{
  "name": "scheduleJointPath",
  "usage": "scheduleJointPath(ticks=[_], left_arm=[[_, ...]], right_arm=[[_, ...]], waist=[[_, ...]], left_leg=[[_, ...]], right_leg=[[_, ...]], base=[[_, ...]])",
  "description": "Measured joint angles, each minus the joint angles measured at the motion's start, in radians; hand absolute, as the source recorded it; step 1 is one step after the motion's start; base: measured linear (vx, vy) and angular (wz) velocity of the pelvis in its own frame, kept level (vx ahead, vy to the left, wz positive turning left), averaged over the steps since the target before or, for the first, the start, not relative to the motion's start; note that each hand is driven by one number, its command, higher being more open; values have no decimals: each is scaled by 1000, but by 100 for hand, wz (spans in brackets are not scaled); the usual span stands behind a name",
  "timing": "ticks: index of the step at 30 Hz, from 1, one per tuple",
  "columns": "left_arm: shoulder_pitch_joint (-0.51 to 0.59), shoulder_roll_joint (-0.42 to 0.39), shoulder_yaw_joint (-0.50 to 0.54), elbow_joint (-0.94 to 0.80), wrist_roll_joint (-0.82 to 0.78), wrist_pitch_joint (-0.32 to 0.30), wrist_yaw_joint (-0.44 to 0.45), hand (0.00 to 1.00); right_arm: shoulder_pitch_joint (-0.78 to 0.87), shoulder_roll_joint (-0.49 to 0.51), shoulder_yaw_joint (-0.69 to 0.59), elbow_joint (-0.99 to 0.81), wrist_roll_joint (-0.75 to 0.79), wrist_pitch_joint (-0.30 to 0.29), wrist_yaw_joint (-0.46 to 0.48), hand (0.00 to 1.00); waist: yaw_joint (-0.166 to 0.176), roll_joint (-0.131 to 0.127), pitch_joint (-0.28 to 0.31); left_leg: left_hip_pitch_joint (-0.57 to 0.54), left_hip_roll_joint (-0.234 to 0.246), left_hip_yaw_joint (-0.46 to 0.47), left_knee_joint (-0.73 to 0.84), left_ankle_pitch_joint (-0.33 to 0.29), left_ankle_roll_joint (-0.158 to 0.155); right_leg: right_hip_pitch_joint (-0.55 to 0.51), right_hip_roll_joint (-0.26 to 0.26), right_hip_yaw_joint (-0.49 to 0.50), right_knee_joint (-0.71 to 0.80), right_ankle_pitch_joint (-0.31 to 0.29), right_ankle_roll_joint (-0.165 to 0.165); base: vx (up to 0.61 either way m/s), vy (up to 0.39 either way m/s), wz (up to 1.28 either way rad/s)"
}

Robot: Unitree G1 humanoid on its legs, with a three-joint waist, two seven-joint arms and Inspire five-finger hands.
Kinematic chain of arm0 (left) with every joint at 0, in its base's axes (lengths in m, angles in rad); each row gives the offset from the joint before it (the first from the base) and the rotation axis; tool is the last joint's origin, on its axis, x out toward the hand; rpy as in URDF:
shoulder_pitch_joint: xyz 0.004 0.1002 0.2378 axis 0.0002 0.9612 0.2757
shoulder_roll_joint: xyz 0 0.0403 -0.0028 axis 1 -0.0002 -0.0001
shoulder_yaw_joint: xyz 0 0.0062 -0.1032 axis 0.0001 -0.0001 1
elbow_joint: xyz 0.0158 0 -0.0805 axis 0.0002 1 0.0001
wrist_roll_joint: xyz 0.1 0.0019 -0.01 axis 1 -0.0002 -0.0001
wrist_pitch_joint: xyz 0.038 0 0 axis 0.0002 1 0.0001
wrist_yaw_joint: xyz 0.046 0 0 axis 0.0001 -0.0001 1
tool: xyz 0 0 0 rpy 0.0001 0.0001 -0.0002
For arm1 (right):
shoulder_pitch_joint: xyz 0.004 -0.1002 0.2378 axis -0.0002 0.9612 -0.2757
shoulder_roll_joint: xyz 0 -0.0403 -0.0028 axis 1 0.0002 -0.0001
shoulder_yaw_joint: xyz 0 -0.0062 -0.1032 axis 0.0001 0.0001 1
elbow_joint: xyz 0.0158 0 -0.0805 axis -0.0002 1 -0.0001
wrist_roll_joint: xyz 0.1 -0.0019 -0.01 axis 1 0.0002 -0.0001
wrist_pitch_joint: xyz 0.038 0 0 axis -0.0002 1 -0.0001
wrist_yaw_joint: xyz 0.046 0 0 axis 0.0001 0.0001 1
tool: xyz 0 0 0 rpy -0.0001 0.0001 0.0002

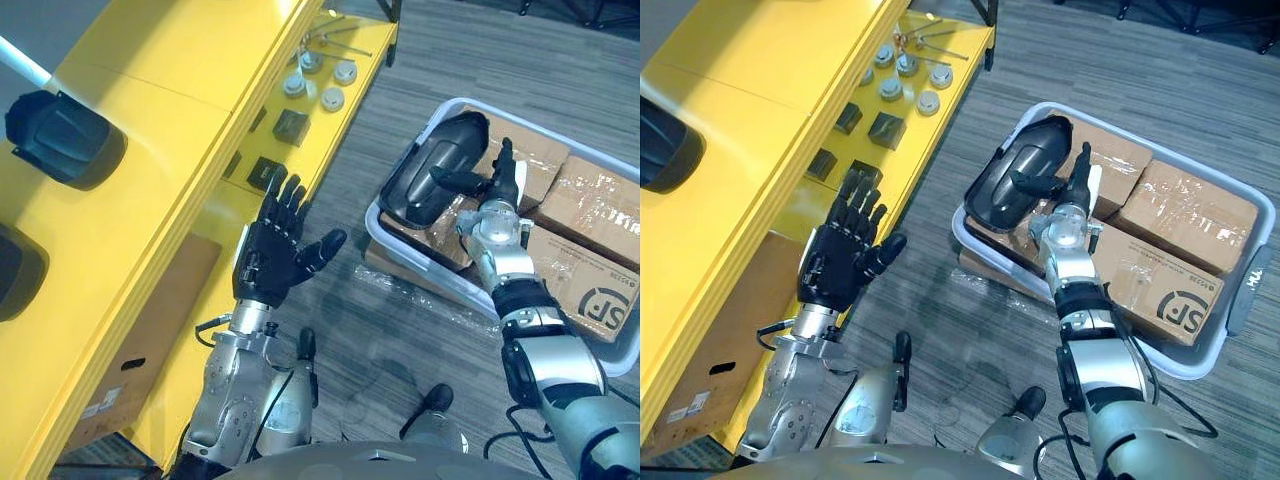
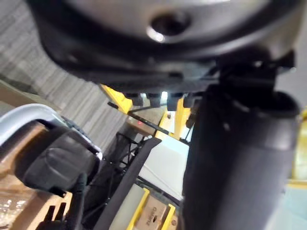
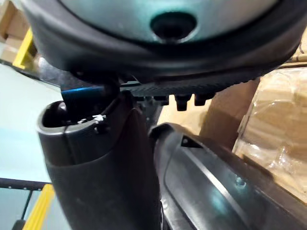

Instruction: Walk over and take three plastic housings, then place them on the shelf

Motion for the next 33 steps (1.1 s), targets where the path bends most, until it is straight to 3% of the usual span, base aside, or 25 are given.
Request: scheduleJointPath(ticks=[3,9,10,17,19,24,30,33], left_arm=[[-10,0,-9,0,-32,-1,-9,100],[-10,1,-43,13,-33,-3,-8,100],[-11,1,-50,17,-33,-3,-8,100],[-37,8,-57,34,-38,-7,9,100],[-35,11,-64,35,-41,-18,11,100],[-32,12,-73,52,-78,-44,11,100],[-31,20,-69,112,-106,-57,21,100],[-33,20,-61,111,-107,-94,21,100]], right_arm=[[-45,-34,1,64,-1,45,-31,100],[-132,-67,34,115,-2,132,-66,100],[-149,-71,37,116,-3,151,-67,0],[-229,-92,58,180,-31,220,-61,0],[-258,-125,67,234,-69,248,-37,0],[-310,-161,96,303,-221,312,24,0],[-375,-191,167,360,-342,424,85,0],[-393,-193,181,397,-361,471,95,0]], waist=[[3,14,39],[9,8,62],[7,9,71],[15,-9,107],[30,-14,110],[29,-7,129],[38,-11,135],[42,-10,139]], left_leg=[[0,5,-18,-1,11,-3],[-1,10,-20,-15,32,-2],[-1,8,-21,-31,49,-1],[-1,7,-23,-96,105,-7],[-1,6,-23,-123,130,-10],[0,9,-40,-198,197,-10],[-1,7,-47,-201,205,-10],[-2,5,-50,-201,207,-9]], right_leg=[[-2,1,-12,33,-12,-17],[-17,1,-12,53,-23,-32],[-21,1,-13,54,-23,-33],[-59,-4,-14,85,-49,-36],[-71,-4,-14,88,-65,-34],[-98,-3,-26,115,-87,-19],[-102,-8,-27,130,-86,-19],[-103,-12,-27,136,-86,-19]], base=[[-41,-16,13],[-60,-17,1],[-74,-21,3],[-121,-22,1],[-153,-33,1],[-141,-33,10],[-71,-19,3],[-54,-23,3]])
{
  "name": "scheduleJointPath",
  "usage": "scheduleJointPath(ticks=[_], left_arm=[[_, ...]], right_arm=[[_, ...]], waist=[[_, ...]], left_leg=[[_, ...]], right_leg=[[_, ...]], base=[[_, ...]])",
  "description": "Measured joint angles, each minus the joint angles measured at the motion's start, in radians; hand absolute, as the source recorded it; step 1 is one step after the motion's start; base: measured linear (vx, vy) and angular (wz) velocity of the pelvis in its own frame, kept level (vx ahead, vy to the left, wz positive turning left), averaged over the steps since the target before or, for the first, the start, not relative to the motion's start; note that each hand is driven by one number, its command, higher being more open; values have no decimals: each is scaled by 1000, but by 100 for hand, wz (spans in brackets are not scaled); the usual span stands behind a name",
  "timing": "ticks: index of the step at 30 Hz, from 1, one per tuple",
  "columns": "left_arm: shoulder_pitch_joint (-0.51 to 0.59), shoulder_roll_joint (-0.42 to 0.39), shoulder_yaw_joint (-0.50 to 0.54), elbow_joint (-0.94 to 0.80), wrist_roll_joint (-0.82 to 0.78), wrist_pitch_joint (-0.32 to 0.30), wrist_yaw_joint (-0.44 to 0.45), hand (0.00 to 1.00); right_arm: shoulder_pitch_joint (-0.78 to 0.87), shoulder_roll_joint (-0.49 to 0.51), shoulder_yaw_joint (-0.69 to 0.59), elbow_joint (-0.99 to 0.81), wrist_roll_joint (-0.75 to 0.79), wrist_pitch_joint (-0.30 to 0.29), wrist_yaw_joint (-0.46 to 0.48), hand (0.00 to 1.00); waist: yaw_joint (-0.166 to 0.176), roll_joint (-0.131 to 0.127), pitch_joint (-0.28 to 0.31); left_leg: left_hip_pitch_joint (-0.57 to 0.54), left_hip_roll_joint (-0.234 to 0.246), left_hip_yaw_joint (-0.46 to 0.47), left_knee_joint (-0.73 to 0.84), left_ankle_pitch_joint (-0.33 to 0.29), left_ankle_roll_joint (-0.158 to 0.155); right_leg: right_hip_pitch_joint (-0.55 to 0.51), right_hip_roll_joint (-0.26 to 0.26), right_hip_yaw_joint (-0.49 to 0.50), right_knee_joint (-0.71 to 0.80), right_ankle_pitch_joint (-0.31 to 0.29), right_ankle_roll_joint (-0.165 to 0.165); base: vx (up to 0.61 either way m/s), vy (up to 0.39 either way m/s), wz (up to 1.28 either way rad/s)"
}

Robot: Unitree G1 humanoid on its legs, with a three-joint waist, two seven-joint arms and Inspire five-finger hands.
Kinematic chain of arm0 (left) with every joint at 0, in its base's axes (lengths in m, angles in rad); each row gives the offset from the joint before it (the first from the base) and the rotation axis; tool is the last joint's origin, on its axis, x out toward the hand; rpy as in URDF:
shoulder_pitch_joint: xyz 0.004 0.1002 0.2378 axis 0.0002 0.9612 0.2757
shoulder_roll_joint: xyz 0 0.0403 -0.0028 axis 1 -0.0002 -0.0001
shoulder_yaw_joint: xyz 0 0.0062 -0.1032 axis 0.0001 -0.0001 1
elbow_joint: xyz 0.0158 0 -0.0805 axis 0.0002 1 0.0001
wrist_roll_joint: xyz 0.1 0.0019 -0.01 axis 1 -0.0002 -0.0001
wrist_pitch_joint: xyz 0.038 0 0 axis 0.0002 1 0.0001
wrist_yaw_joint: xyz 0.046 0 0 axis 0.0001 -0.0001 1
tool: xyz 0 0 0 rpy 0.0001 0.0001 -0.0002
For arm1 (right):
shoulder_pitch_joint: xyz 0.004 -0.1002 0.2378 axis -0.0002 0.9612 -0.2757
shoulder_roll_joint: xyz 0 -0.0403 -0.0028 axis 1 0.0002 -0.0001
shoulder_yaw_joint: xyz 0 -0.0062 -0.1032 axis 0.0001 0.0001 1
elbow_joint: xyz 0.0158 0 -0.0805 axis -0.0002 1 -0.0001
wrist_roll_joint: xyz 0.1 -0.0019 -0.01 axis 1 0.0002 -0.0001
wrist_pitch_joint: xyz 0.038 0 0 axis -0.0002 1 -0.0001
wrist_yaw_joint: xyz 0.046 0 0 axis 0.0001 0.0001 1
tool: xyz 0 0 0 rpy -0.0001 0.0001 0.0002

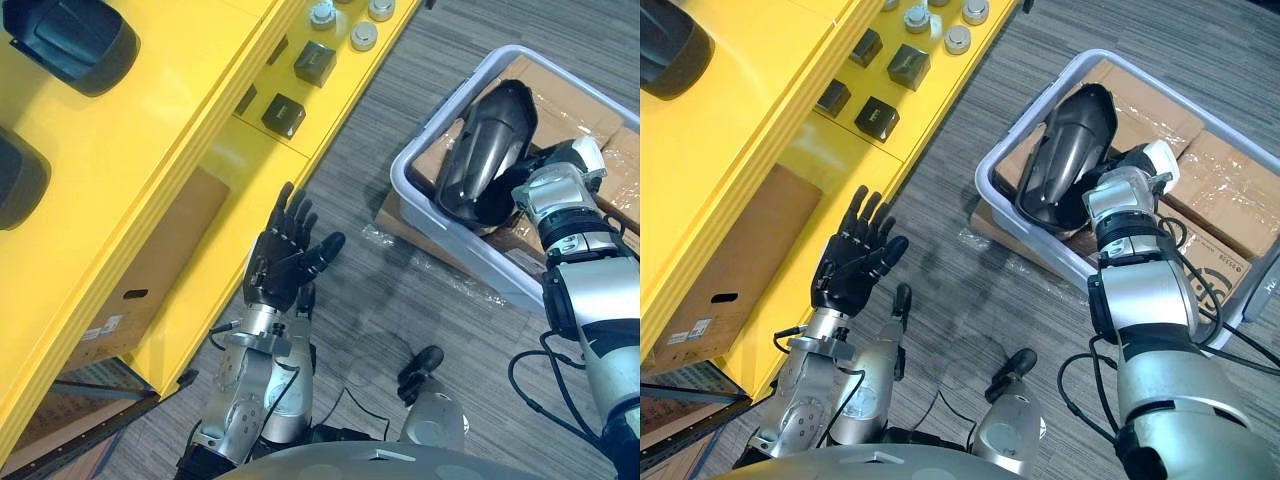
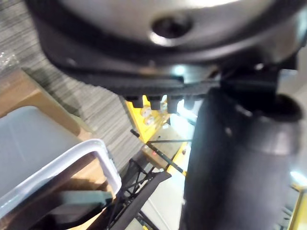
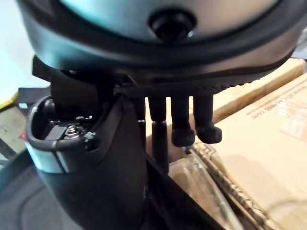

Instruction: Walk over and take three plastic housings, then place them on the shelf

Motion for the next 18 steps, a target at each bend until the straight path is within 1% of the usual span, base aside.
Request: scheduleJointPath(ticks=[3,6,9,11,12,14,16,18], left_arm=[[0,0,18,0,1,-1,1,100],[1,6,43,-4,2,-1,0,100],[0,17,63,-6,5,0,-6,100],[-10,24,70,-34,4,5,-10,100],[-12,26,71,-44,3,12,-14,100],[-45,32,72,-51,3,37,-30,100],[-83,38,74,-51,-1,70,-50,100],[-142,62,71,-48,-8,151,-73,100]], right_arm=[[-4,-34,8,0,-4,8,11,0],[-8,-96,8,0,-5,6,19,0],[-12,-136,7,0,-5,-25,18,0],[-14,-152,7,-5,-18,-92,-1,0],[-14,-152,7,-8,-26,-110,-13,0],[-14,-152,8,-30,-53,-167,-60,0],[-13,-152,8,-91,-67,-205,-100,0],[-7,-153,15,-182,-97,-269,-136,0]], waist=[[-1,0,1],[-3,0,8],[-18,-1,8],[-36,-2,9],[-41,-2,9],[-50,-2,9],[-66,-2,8],[-78,-3,8]], left_leg=[[-4,-3,-2,0,2,1],[-9,-3,-4,0,4,2],[-12,-3,1,0,6,3],[-10,-1,10,0,6,3],[-8,0,13,0,6,3],[3,7,30,-1,6,3],[4,19,40,-1,5,2],[17,36,65,-2,3,-2]], right_leg=[[-1,-3,-1,0,0,0],[-6,-2,-1,0,0,0],[-12,-2,6,1,2,2],[-17,-1,17,1,5,2],[-17,0,18,0,6,1],[-18,7,35,-4,10,-1],[-18,22,44,-21,19,-5],[-18,45,71,-47,38,-11]], base=[[-55,-19,3],[-56,-23,3],[-46,-24,-5],[-49,-33,-11],[-43,-33,-13],[-53,-40,-20],[-66,-50,-20],[-84,-59,-34]])
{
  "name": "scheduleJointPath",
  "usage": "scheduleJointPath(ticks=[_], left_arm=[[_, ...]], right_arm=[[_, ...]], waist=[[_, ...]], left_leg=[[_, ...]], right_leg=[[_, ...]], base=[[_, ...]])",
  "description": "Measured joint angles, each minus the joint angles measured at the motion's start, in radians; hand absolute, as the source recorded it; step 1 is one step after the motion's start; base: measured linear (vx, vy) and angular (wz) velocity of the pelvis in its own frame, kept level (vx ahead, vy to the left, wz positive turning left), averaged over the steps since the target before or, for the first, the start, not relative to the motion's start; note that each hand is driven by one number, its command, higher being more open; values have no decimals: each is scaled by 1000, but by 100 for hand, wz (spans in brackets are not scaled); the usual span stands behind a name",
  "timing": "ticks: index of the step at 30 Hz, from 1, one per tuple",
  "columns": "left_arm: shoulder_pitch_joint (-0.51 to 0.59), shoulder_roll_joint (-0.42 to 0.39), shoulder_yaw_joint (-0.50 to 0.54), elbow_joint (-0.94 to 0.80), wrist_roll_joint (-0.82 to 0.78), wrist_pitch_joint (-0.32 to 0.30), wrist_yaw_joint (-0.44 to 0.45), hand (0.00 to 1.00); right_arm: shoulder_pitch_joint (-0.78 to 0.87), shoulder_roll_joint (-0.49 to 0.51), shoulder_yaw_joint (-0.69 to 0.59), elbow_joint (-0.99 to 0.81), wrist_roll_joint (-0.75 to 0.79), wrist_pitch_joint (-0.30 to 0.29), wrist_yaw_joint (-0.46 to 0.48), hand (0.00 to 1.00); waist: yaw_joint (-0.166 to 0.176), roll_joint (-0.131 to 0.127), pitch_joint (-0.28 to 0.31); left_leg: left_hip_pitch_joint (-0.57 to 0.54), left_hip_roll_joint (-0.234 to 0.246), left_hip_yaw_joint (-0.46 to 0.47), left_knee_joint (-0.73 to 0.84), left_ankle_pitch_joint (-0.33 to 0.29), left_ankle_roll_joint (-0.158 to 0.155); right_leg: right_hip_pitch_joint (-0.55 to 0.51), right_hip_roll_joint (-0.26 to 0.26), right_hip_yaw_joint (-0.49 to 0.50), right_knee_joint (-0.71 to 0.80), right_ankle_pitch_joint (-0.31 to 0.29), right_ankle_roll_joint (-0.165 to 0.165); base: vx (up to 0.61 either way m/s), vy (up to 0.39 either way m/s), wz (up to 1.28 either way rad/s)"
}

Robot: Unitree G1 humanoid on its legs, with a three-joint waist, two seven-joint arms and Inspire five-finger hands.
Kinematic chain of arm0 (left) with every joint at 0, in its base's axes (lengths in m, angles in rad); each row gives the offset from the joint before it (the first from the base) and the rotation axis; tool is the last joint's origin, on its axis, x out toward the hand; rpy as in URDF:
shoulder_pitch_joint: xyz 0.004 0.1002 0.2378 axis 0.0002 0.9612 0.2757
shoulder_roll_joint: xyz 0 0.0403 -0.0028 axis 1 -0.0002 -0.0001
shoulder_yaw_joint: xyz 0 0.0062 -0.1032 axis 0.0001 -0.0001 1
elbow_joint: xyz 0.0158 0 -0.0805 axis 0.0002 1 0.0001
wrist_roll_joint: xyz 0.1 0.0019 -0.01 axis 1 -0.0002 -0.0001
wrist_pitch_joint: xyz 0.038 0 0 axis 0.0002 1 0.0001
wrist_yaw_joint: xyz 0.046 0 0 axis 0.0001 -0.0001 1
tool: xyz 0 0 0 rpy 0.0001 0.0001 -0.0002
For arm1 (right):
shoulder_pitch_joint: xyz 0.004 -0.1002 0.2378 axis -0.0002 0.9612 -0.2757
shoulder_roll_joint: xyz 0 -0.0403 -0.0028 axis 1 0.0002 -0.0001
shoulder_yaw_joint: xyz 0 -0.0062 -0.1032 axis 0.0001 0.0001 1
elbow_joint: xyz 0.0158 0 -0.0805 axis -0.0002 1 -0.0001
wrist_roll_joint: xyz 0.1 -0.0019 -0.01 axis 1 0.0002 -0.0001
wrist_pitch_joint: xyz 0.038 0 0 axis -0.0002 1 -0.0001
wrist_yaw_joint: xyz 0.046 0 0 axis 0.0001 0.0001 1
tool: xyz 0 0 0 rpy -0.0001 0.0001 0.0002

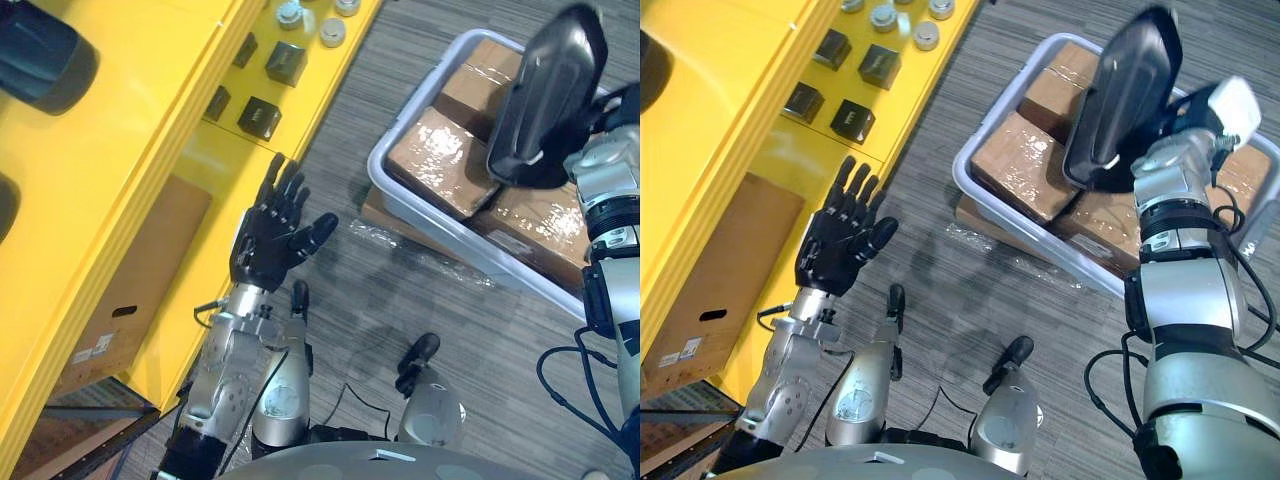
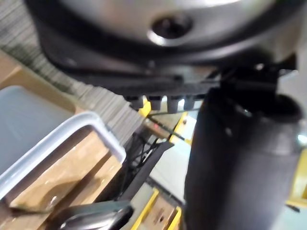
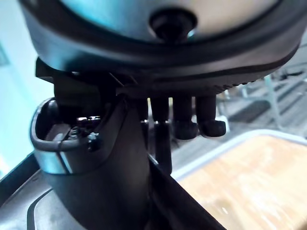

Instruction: Walk over and take three plastic housings, then place them on the shelf

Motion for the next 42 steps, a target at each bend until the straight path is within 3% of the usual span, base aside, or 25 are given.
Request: scheduleJointPath(ticks=[6,9,15,21,29,34,42], left_arm=[[-166,10,-49,122,-33,221,-44,100],[-286,9,-85,286,-25,267,-35,100],[-503,2,-82,521,18,268,62,100],[-605,-40,-82,564,14,268,120,100],[-618,-77,-86,626,-2,274,202,100],[-619,-75,-85,636,-8,289,229,100],[-619,-85,-103,637,-42,289,230,100]], right_arm=[[138,2,10,-182,-129,-164,-14,0],[197,25,10,-192,-177,-204,-14,0],[300,96,-22,-272,-234,-235,-14,0],[377,188,-43,-319,-291,-298,-14,0],[392,322,-38,-377,-336,-332,3,0],[400,357,1,-412,-348,-338,6,0],[423,404,28,-423,-346,-340,9,0]], waist=[[-44,-19,-30],[-73,-35,-61],[-136,-54,-75],[-158,-56,-76],[-156,-75,-87],[-152,-97,-99],[-153,-101,-101]], left_leg=[[49,27,63,-3,-7,-8],[52,40,87,-6,-7,-10],[57,64,135,-5,-2,-20],[68,71,162,-5,0,-24],[69,69,170,-2,-1,-26],[71,66,166,-2,-1,-26],[73,65,154,-2,1,-25]], right_leg=[[33,42,51,-75,34,-6],[33,62,70,-113,58,-12],[30,101,112,-199,122,-30],[27,111,140,-221,145,-36],[27,113,147,-238,162,-38],[33,110,144,-238,162,-38],[39,109,140,-239,163,-37]], base=[[-39,-49,-32],[-29,-49,-27],[-39,-44,-27],[-30,-33,-15],[-1,-5,-4],[5,1,2],[-1,0,1]])
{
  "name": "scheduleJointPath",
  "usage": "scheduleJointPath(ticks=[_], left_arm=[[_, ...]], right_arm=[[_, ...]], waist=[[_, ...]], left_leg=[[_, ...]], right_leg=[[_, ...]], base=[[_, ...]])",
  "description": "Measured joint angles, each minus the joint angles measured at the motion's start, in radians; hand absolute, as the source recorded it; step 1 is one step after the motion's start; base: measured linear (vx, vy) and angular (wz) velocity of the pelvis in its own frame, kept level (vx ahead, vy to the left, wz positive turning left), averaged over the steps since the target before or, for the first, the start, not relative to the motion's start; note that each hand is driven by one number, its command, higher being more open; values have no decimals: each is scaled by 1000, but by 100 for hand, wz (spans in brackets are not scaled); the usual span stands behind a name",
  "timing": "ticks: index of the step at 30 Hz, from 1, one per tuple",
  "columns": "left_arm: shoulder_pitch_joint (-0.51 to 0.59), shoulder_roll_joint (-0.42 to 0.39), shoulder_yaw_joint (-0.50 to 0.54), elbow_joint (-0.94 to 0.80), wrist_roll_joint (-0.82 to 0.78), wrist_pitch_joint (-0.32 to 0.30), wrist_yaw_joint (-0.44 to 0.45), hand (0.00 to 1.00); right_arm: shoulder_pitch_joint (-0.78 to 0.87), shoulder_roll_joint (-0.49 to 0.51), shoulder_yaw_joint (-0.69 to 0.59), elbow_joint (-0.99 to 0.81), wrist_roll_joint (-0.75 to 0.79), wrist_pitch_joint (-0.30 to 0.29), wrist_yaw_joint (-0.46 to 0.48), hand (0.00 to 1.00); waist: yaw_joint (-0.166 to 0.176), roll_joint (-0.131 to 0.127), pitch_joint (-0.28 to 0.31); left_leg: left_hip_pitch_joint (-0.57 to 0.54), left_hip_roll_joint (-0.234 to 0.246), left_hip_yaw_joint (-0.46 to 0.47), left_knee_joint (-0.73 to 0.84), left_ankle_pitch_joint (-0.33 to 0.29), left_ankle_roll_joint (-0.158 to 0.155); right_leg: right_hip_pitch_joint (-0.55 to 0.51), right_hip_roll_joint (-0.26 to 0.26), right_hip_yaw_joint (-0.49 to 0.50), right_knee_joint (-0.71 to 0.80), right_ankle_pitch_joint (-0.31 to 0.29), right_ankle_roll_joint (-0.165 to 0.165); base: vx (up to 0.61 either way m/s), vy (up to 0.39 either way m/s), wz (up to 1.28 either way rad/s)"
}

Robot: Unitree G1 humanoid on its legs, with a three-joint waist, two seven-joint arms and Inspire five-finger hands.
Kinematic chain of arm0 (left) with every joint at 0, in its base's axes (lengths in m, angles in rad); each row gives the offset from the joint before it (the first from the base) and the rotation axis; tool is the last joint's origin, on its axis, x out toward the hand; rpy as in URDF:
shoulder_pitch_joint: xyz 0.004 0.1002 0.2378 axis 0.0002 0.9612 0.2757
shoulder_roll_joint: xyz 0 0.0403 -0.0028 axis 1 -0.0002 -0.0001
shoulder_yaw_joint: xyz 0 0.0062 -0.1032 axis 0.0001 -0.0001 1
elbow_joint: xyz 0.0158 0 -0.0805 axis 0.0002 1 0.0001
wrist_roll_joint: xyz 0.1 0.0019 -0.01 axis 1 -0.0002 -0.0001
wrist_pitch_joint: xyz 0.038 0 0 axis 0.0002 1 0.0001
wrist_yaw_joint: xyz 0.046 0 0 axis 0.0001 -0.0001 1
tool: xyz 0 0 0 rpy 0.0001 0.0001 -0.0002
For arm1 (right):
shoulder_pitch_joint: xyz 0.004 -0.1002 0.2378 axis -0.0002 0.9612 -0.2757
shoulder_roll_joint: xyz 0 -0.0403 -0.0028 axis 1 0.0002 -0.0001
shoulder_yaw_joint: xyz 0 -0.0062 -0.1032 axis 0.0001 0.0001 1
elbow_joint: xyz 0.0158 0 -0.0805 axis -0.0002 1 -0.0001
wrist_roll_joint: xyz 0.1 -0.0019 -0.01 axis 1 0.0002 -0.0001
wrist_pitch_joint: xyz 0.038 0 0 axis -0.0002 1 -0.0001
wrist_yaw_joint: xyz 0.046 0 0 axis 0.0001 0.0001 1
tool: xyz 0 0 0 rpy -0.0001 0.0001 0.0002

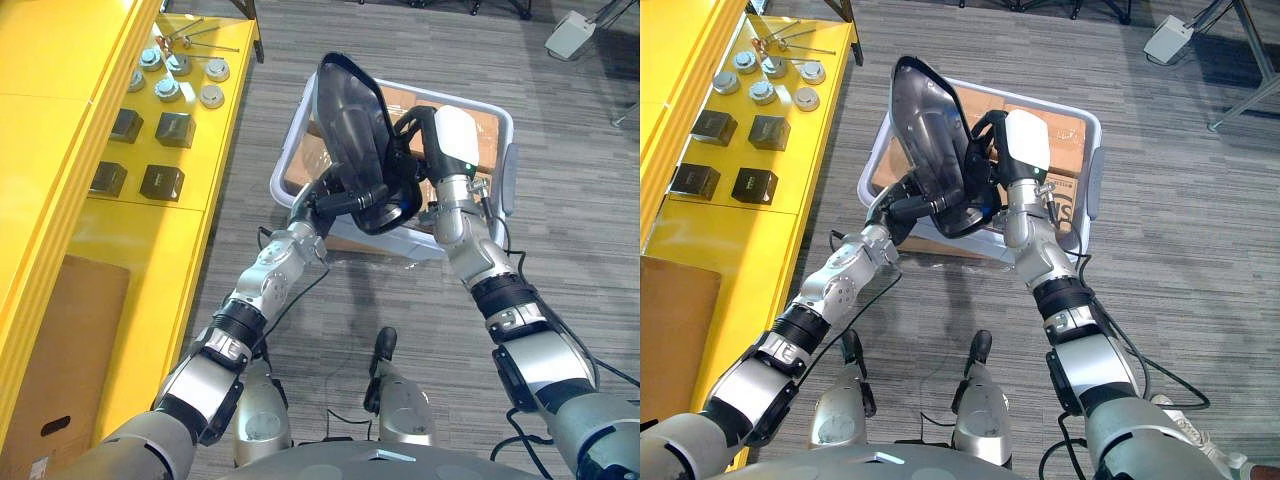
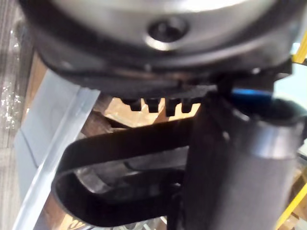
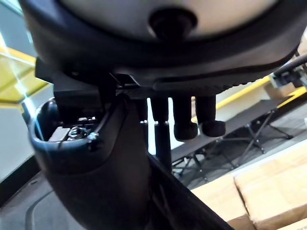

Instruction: Walk over and take three plastic housings, then place them on the shelf

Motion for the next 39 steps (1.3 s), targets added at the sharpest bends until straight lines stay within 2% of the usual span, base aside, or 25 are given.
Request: scheduleJointPath(ticks=[1,2,8,18,22,27,28,34,38,39], left_arm=[[0,-1,-3,0,-7,0,0,100],[0,-4,-8,2,-37,0,-1,0],[1,-12,-14,20,-117,-1,-9,0],[20,-3,-18,94,-145,-23,-25,0],[46,-4,-30,94,-151,-67,-28,0],[61,-5,-52,94,-145,-85,-28,0],[62,-5,-56,94,-144,-91,-28,0],[122,-9,-66,51,-134,-135,-28,0],[154,-10,-54,-54,-35,-153,-29,0],[173,-10,-38,-102,9,-157,-30,0]], right_arm=[[0,1,4,0,0,0,2,0],[0,1,10,-1,0,-2,11,0],[41,2,12,-42,1,-26,23,0],[109,3,30,-120,3,-90,12,0],[134,32,27,-119,8,-87,3,0],[178,34,27,-141,10,-93,-25,0],[184,34,26,-146,10,-95,-29,100],[268,43,24,-184,49,-154,-86,100],[350,69,23,-259,104,-207,-111,100],[388,85,14,-315,164,-233,-117,100]], waist=[[0,0,0],[0,0,0],[1,0,-1],[0,0,-9],[0,0,-49],[1,1,-93],[1,1,-96],[1,1,-147],[2,2,-170],[1,4,-180]], left_leg=[[0,0,-1,0,0,0],[0,0,-2,0,1,0],[0,-1,-4,0,1,0],[16,-1,-1,0,-3,-4],[16,-1,0,0,-8,-7],[19,-1,1,0,-10,-9],[20,-1,1,0,-10,-9],[43,-1,9,0,-28,-22],[48,-1,11,0,-33,-24],[50,-1,13,0,-35,-26]], right_leg=[[0,0,0,0,0,0],[1,0,-1,0,0,0],[2,0,-2,0,0,1],[14,-1,2,-1,0,2],[14,-2,2,-2,0,2],[15,-3,1,-2,-1,2],[16,-3,1,-2,-1,2],[33,-5,1,-5,-10,5],[36,-6,0,-7,-19,8],[37,-6,1,-7,-20,8]], base=[[0,0,0],[0,0,0],[0,0,0],[1,0,-1],[0,0,0],[0,0,0],[0,0,0],[0,-1,-3],[0,0,0],[0,0,0]])
